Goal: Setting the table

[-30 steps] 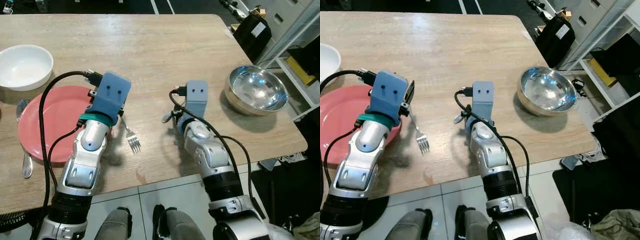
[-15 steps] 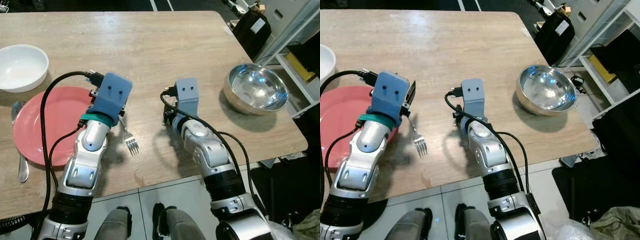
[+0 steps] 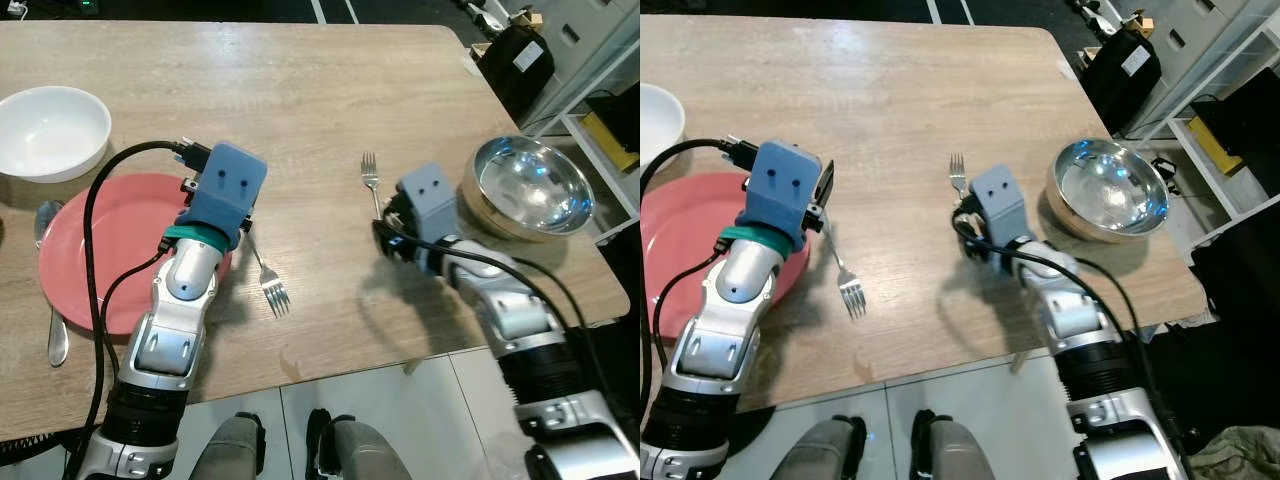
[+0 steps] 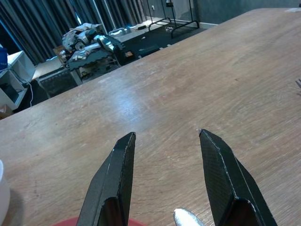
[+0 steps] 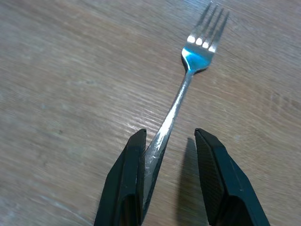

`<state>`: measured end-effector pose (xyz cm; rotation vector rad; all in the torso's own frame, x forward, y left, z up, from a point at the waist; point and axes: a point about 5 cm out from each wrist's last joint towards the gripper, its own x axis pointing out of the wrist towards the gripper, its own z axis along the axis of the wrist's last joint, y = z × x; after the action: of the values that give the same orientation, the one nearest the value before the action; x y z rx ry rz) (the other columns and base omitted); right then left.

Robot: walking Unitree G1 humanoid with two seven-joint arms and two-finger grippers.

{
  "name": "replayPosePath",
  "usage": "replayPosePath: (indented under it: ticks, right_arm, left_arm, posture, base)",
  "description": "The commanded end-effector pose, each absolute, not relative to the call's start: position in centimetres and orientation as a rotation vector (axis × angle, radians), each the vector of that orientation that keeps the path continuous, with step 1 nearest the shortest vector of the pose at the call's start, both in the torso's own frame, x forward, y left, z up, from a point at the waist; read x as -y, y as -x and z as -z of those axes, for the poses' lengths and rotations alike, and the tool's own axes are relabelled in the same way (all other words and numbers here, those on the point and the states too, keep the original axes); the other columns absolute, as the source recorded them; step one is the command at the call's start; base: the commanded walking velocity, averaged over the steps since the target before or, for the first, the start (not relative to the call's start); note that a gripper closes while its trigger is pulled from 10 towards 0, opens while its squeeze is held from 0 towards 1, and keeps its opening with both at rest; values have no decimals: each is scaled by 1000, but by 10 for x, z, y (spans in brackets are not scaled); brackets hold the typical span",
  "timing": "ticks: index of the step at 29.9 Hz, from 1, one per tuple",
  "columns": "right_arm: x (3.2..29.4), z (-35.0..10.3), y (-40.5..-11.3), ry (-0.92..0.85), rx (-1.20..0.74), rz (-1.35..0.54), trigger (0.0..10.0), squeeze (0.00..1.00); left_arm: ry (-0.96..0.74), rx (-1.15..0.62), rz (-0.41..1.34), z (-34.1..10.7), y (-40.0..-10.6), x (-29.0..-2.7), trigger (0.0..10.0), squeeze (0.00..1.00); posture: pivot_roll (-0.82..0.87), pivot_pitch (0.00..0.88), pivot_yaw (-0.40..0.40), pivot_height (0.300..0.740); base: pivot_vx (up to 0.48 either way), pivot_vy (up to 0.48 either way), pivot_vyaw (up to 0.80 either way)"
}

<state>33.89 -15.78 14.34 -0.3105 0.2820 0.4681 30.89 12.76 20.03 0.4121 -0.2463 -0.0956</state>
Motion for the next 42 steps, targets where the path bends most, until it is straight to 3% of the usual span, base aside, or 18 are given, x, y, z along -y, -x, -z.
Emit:
replayPosePath:
  ticks: [1, 11, 18, 28, 34, 35, 36, 37, 38, 42]
  right_arm:
    - [174, -108, -327, 321, -454, -466, 10000, 0]
    - [177, -134, -332, 251, -376, -452, 10000, 0]
    - [153, -165, -335, 19, -232, -324, 10000, 0]
    - [124, -149, -325, -146, -269, -286, 10000, 0]
    - [131, -140, -335, -204, -210, -2, 10000, 0]
    - [132, -143, -338, -207, -201, 17, 10000, 63]
    - [132, -143, -338, -207, -201, 17, 10000, 63]
    - [129, -147, -340, -213, -190, 9, 10000, 753]
    - [127, -151, -342, -210, -178, 0, 10000, 1000]
    - [120, -157, -343, -217, -158, -34, 10000, 1000]
  left_arm:
    - [-404, 237, 113, -196, -309, -123, 10000, 0]
    - [-403, 237, 118, -195, -308, -122, 10000, 0]
    - [-404, 233, 127, -194, -308, -121, 10000, 0]
    - [-407, 232, 134, -194, -307, -120, 10000, 0]
    - [-407, 232, 141, -194, -308, -119, 10000, 0]
    - [-408, 232, 142, -194, -308, -119, 10000, 0]
    - [-408, 232, 142, -194, -308, -119, 10000, 0]
    - [-408, 233, 142, -195, -307, -119, 10000, 0]
    - [-408, 234, 142, -195, -307, -119, 10000, 0]
    - [-409, 235, 140, -195, -307, -119, 10000, 0]
  posture:
    - [77, 126, -86, 740]
    - [74, 127, -87, 740]
    - [73, 137, -79, 740]
    - [73, 141, -73, 740]
    - [71, 144, -71, 740]
    - [77, 145, -71, 740]
    - [77, 145, -71, 740]
    - [78, 144, -73, 740]
    - [80, 144, -73, 740]
    - [83, 144, -77, 740]
  base:
    - [0, 0, 0]
    - [0, 0, 0]
    - [0, 0, 0]
    - [0, 0, 0]
    - [0, 0, 0]
    - [0, 0, 0]
    - [0, 0, 0]
    - [0, 0, 0]
    - [0, 0, 0]
    - [0, 0, 0]
